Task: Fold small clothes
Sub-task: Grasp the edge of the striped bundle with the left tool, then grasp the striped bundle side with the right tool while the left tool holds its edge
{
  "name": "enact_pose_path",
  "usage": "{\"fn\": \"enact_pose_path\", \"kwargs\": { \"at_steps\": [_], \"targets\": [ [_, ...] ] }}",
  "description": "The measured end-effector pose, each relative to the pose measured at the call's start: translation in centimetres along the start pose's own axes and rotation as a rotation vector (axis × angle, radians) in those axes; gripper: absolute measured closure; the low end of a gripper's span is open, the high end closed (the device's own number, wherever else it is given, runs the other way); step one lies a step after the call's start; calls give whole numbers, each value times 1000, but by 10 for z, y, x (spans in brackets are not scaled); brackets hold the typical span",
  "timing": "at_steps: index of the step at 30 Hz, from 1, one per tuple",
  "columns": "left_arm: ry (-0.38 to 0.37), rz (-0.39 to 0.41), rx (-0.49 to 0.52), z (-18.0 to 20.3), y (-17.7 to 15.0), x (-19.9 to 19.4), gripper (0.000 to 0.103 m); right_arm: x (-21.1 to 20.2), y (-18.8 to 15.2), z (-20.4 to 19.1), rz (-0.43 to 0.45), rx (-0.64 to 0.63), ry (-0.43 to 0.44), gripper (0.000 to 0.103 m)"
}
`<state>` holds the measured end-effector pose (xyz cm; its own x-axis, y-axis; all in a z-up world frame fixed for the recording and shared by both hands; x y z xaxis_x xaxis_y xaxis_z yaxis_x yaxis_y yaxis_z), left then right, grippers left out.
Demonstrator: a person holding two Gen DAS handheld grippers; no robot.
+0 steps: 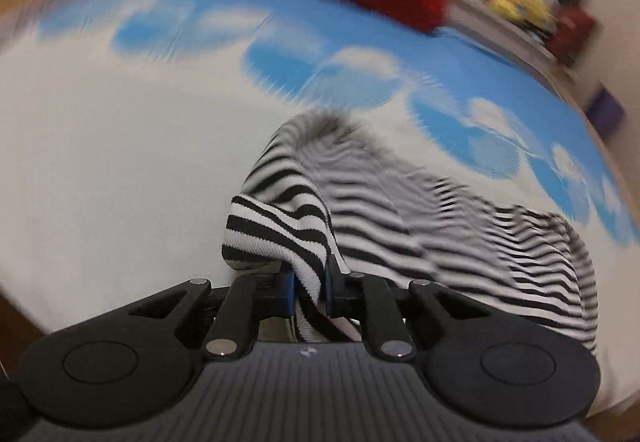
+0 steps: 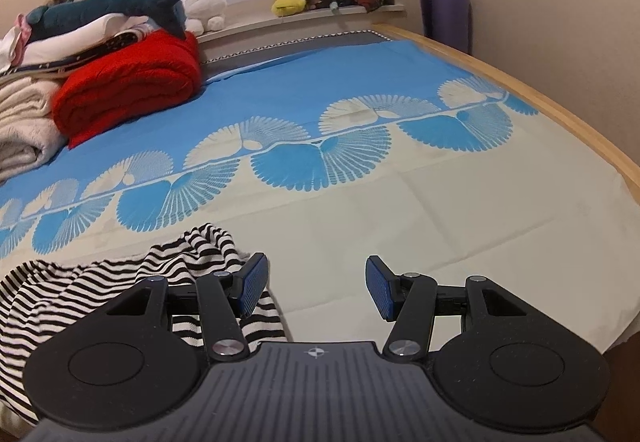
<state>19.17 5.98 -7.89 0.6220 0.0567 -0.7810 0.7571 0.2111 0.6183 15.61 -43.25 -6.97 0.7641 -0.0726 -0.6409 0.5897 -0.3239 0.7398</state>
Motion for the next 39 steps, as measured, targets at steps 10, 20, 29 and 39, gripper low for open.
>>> {"fn": "enact_pose_path", "kwargs": {
  "at_steps": [10,20,29,39],
  "targets": [
    [-277,170,652,309,-71,-44,88,-10,2,29,30,25,19,50],
    [-539,-33,831,307,-130,-51,69,3,-2,41,-67,123,196,51],
    [-330,17,577,190,-40,-5,64,44,-32,-20,-321,7,330,51],
    [-366,-131,282,183,-36,21,51,56,-78,-48,-505,-158,320,86]
  ]
}}
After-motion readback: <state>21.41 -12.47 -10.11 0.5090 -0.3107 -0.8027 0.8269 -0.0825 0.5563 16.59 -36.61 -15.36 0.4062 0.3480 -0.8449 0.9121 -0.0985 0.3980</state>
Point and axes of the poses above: each gripper's, at about its wrist camera, not at the fingertips, and x roughly the way its jaws point, z to its right, y to its top, the point moved 7 cm from there along x, roughly the way its jaws point
